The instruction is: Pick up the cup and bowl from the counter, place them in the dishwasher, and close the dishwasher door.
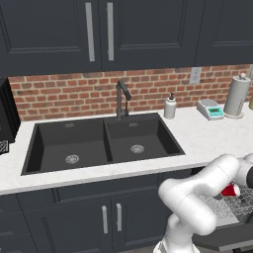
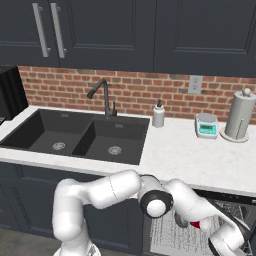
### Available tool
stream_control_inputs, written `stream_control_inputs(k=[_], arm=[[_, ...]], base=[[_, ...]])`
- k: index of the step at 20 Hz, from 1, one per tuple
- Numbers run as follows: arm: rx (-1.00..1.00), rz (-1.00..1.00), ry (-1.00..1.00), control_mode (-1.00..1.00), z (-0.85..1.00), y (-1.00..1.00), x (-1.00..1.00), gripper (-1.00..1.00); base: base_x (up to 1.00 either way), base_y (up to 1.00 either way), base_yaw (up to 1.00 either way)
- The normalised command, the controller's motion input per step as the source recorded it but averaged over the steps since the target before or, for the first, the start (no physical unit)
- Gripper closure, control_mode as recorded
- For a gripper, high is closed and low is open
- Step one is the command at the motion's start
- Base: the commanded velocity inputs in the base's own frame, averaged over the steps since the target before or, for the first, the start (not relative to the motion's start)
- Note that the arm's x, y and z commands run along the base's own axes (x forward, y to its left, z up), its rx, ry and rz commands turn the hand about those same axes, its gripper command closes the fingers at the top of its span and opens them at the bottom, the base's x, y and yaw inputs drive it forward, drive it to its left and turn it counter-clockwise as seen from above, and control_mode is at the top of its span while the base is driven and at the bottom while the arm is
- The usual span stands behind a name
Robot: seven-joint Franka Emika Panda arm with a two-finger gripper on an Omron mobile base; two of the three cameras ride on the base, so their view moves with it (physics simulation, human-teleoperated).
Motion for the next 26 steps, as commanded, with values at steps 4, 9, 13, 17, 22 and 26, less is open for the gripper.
stream_control_inputs(k=[4,9,13,17,22,26], arm=[[-0.11,-0.15,0.05,-1.0,0.91,0.0,-0.71,-1.0],[-0.1,-0.17,0.06,-1.0,1.0,0.06,-0.87,-1.0],[-0.05,-0.18,0.14,-1.0,0.96,0.12,-0.95,-1.0],[-0.03,-0.2,0.18,-1.0,0.77,0.33,-0.97,-1.0],[0.01,-0.21,0.18,-1.0,0.56,0.58,-0.83,-1.0],[0.13,-0.19,0.15,-1.0,0.24,0.63,-0.72,-1.0]], base=[[0.0,0.0,0.0],[0.0,0.0,0.0],[0.0,0.0,0.0],[0.0,0.0,0.0],[0.0,0.0,0.0],[0.0,0.0,0.0]])
